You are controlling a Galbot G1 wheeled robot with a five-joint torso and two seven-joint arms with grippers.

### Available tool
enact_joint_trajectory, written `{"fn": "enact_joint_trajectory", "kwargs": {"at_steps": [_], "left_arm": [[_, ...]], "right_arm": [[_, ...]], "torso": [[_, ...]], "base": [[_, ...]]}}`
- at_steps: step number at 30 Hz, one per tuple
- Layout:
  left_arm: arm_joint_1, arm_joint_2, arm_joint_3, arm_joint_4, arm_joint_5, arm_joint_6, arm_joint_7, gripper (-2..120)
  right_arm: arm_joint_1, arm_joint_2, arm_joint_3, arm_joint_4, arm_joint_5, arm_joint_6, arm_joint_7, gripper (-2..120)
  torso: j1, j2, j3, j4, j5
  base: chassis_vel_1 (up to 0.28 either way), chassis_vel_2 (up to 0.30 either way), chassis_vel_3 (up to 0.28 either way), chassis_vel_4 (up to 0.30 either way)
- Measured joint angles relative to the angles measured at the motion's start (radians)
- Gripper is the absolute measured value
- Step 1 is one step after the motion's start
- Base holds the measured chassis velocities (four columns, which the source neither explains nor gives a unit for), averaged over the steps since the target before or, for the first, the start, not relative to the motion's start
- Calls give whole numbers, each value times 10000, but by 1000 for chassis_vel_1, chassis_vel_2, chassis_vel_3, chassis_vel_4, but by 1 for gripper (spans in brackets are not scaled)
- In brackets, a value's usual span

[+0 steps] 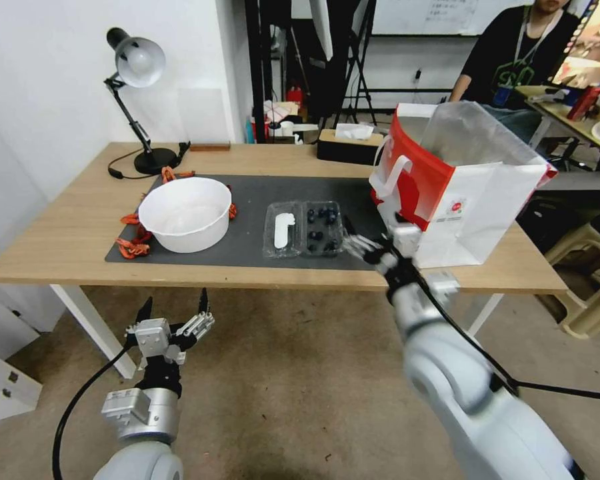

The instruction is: Close the takeout container lid, then place the container into the takeout bag.

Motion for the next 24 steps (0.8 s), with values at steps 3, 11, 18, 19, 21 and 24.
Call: {"fn": "enact_joint_trajectory", "kwargs": {"at_steps": [3,11,18,19,21,24], "left_arm": [[-26,0,2,1,-42,1,-24,100],[-71,81,6,-1,-117,3,-67,100],[-73,168,19,3,-150,-4,-87,100],[-73,183,18,3,-155,-7,-88,100],[-70,202,16,3,-160,-10,-90,100],[-67,223,12,0,-173,-13,-92,100]], "right_arm": [[-1691,29,282,758,-1515,890,18,100],[-3788,378,93,567,-3420,2537,506,100],[-4193,521,-251,-34,-3479,2903,797,100],[-4188,552,-292,-111,-3426,2906,826,100],[-4150,589,-345,-197,-3365,2906,848,100],[-4096,640,-401,-275,-3294,2904,877,100]], "torso": [[-1,0,0,6,1],[-1,0,0,6,1],[-1,-2,2,6,2],[-1,-2,1,6,2],[-1,-2,1,7,1],[0,-2,1,7,2]], "base": [[0,0,0,0],[0,0,0,0],[0,0,0,0],[0,0,0,0],[0,0,0,0],[0,0,0,0]]}}
